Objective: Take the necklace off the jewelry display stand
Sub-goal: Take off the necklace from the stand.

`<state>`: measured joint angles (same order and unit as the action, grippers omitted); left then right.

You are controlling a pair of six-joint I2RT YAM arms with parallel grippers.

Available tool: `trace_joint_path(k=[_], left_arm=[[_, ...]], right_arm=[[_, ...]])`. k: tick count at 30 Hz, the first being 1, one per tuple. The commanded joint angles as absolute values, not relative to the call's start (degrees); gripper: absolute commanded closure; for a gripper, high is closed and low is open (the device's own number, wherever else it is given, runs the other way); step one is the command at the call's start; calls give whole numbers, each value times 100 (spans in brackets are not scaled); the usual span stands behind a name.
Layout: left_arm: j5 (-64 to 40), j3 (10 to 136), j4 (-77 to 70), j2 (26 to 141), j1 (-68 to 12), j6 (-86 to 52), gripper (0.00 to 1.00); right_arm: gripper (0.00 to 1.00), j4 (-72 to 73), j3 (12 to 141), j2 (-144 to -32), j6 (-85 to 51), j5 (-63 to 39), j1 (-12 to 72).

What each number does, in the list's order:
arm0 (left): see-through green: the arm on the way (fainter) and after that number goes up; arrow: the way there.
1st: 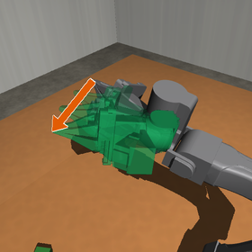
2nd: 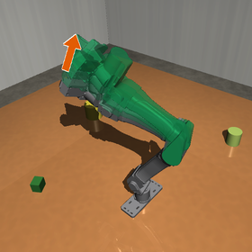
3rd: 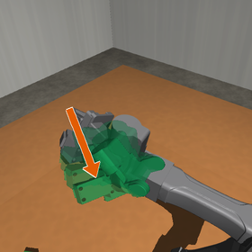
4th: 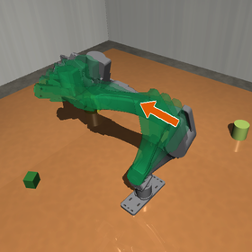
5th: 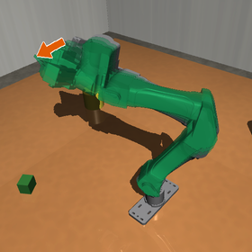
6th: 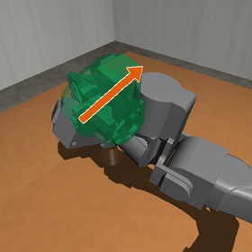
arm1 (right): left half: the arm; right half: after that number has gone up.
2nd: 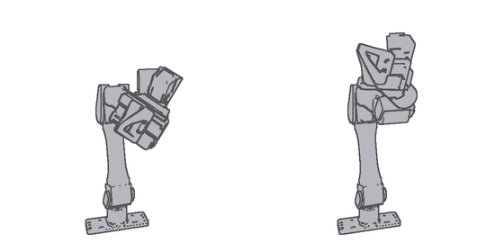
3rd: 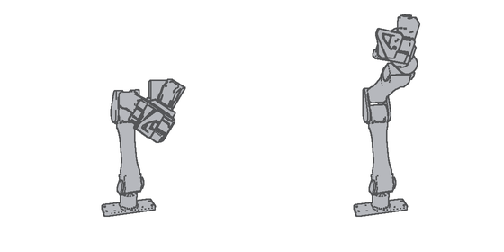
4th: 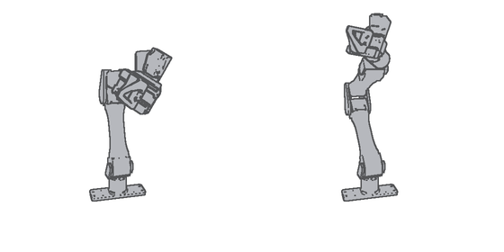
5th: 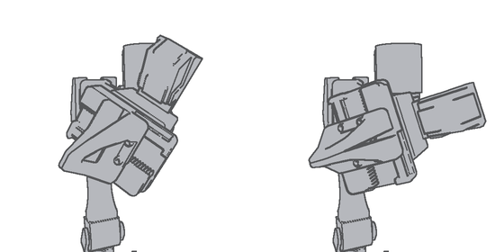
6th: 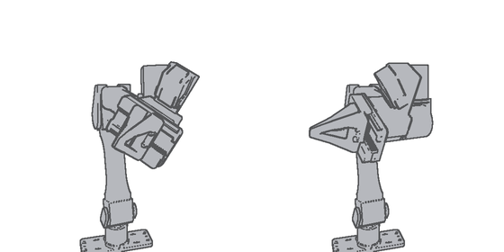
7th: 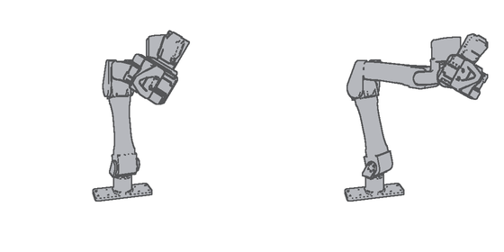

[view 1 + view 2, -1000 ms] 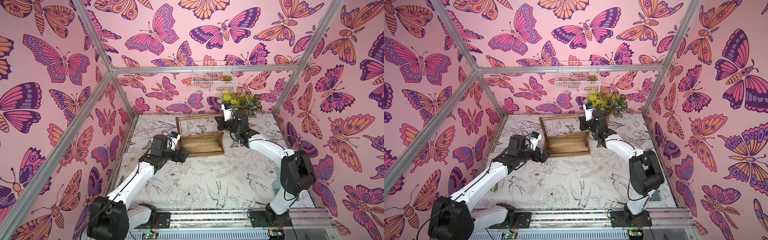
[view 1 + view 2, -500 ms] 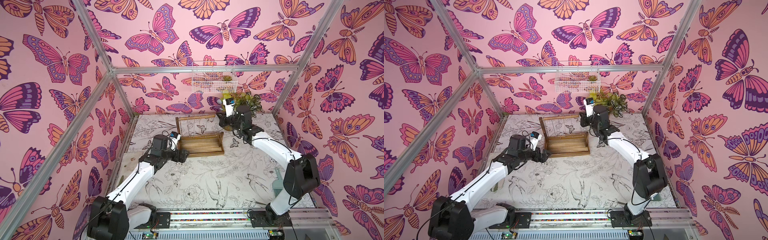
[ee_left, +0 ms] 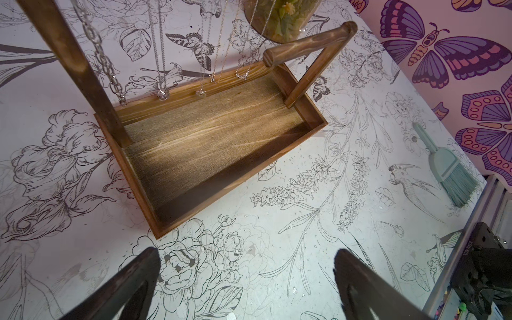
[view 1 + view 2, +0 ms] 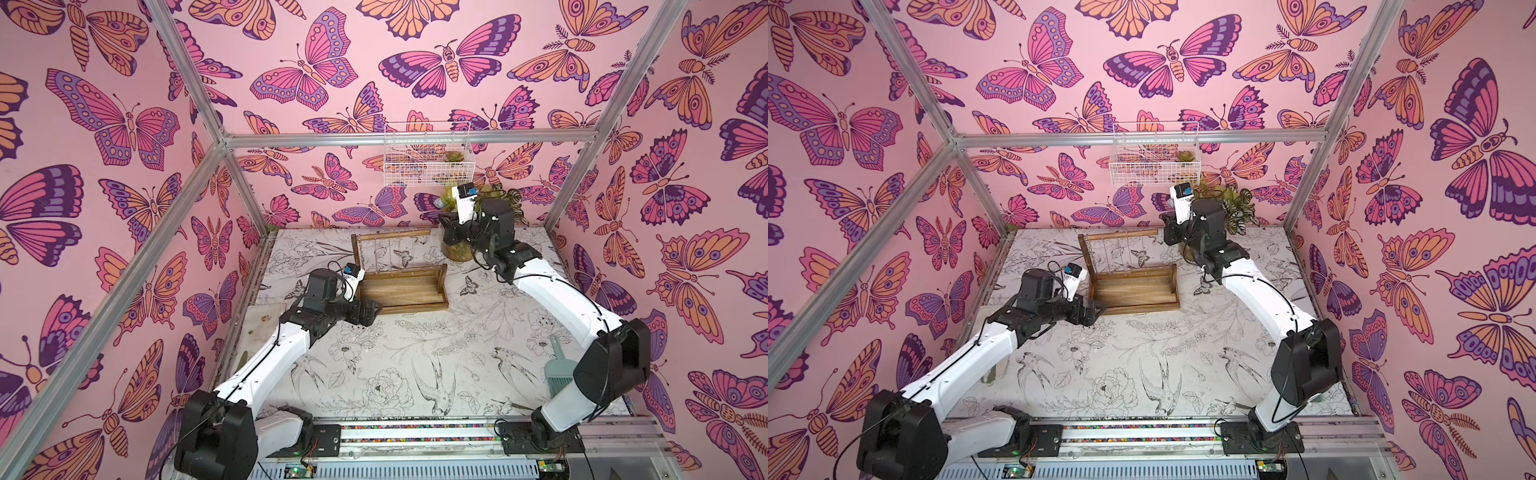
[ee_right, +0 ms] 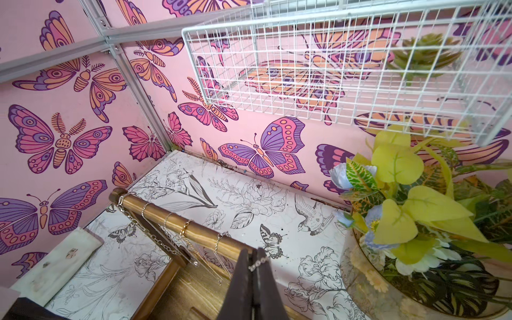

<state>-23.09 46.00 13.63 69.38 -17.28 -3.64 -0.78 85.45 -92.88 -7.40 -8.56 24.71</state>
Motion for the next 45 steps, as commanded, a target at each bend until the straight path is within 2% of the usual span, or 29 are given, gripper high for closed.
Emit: trace_joint_path(k=[1,16,28,37,45], left_arm=[[-2562,4707,1436,7037,-1758,-239,0],[-3039,4938,1380,7018,-1903,-138,0],[-4095,4972,928,7030,-1901,105,0],[-4809,5095,649,7080,-1898,282,2],[-4766,5034,212,7040,-1940,612,5]], right_arm=[[98,-452,8885,-9083,-638,-764,2520],[98,-1751,10080,-9045,-558,-1217,2695],[98,-2593,10870,-9051,-466,-1469,3193],[99,-2961,11081,-8825,-547,-1668,3527],[99,-3096,11042,-8697,-632,-1743,3871]])
